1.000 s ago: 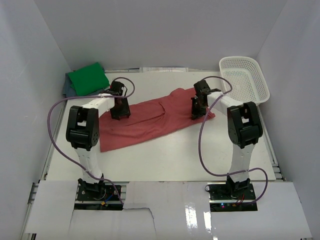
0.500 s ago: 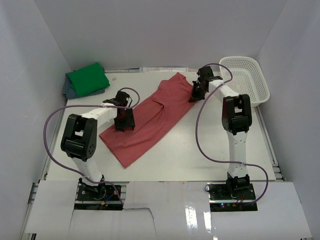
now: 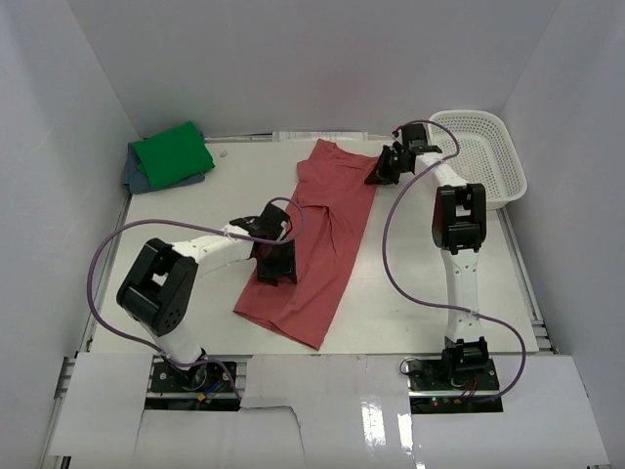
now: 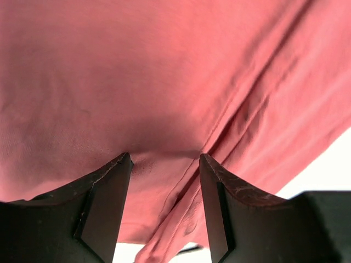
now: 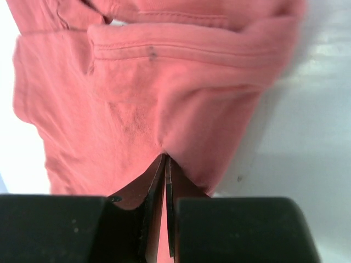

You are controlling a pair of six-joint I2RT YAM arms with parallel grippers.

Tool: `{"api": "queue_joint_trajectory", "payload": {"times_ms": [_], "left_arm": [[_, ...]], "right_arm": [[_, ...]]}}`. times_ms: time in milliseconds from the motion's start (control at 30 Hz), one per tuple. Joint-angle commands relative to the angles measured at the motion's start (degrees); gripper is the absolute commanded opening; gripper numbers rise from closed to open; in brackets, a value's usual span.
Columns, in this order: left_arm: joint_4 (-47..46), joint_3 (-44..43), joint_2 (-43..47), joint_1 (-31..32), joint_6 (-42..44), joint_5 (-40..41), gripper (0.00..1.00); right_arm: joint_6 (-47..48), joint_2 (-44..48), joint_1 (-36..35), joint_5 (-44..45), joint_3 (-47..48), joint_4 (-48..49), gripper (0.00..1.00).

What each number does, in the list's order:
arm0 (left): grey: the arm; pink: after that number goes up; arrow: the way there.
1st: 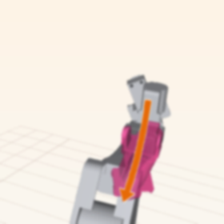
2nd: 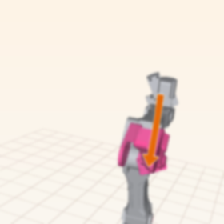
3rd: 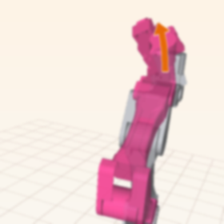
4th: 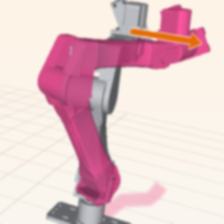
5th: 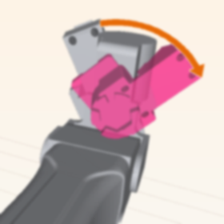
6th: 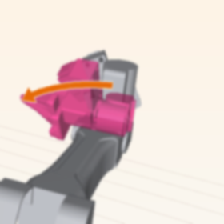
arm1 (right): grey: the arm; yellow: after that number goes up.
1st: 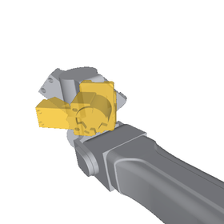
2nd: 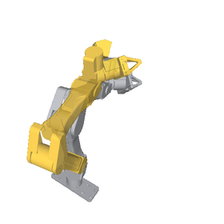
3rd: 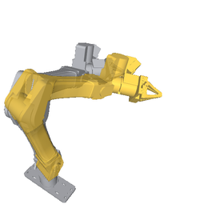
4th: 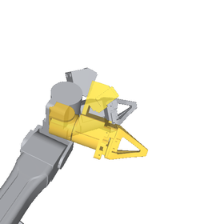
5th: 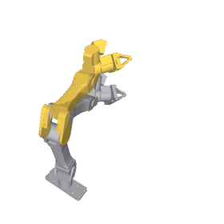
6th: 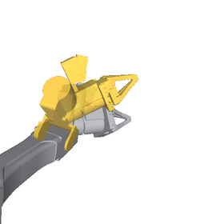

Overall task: Fold and stack the t-shirts
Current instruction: Rotate the tshirt 90 degrees

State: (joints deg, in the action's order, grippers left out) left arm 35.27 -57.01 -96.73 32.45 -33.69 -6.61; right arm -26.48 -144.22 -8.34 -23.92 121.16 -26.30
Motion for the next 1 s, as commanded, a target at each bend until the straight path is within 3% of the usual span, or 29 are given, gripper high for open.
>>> {"api": "queue_joint_trajectory", "payload": {"times_ms": [0,167,467,567,633,800,967], "left_arm": [[5.08,6.56,-2.33,4.28,-5.41,-6.66,0.64],[4.2,8.58,0.57,9.99,-9.19,-9.99,0.64],[4.01,7.18,1.89,17.29,-14.03,-14.31,0.64],[7.08,5.26,2.16,17.3,-13.25,-10.45,0.65],[8.5,3.32,1.98,17.3,-12.72,-8.6,0.65],[14.38,-8.27,0.75,14.67,-9.21,-5.78,0.66],[15.45,-19.52,-0.91,3.69,-4.64,-8.5,0.66]], "right_arm": [[-2.78,-3.78,1.66,-2.61,1.7,4.15,0.1],[-6.12,-7.03,2.8,-6.48,6.97,5.56,0.1],[-10.34,-7.74,3.5,-10.61,7.86,10.22,0.1],[-10.96,-7.13,3.5,-12.37,7.51,10.75,0.19],[-10.44,-5.11,3.59,-13.25,5.41,11.36,0.3],[-8.42,1.57,3.5,-14.04,0.84,11.45,0.34],[-4.99,8.85,2.89,-15.54,-4.95,9.08,0.35]]}}
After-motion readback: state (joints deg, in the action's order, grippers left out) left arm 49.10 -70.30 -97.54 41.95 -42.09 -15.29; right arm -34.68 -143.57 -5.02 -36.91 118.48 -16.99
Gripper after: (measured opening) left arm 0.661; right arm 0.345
